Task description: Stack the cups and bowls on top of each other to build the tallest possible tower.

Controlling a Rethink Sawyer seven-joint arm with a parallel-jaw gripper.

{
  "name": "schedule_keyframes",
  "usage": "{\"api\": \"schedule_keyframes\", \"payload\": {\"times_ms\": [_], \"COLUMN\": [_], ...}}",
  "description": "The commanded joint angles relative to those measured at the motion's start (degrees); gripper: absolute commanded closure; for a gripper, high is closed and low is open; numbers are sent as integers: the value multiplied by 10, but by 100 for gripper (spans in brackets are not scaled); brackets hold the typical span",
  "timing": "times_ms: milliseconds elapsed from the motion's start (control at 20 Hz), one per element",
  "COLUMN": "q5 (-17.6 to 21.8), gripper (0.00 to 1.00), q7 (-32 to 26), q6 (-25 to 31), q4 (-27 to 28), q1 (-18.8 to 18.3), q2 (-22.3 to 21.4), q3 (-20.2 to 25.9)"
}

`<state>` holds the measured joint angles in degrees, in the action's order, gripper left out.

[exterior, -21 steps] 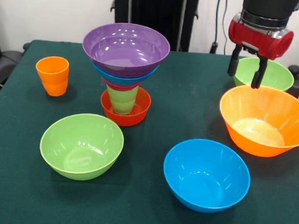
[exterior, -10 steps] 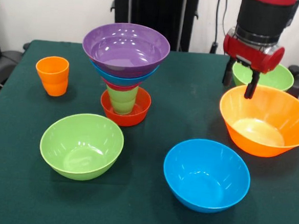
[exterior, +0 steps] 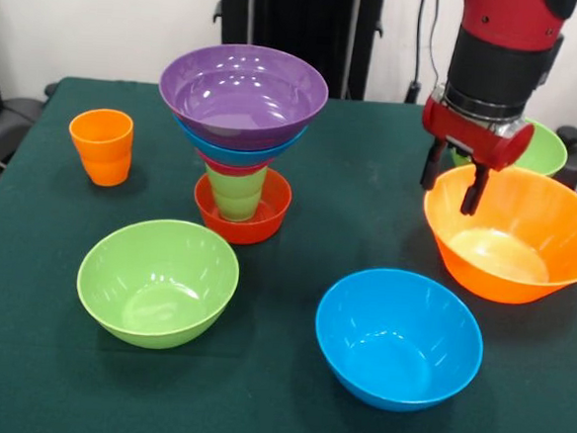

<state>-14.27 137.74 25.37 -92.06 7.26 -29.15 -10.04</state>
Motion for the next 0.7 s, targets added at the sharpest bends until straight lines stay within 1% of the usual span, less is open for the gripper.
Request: {"api": "schedule_keyframes", "payload": {"times_ms": [50,250,700], "q5": [2,2,-5], "gripper": [0,0,0], "q7": [54,61,71], "q6": [-44,-52,-53], "q4": [-18,-6,6], "q1": [0,8,22], "q2": [41,57,72], "q3": [65,55,40]}}
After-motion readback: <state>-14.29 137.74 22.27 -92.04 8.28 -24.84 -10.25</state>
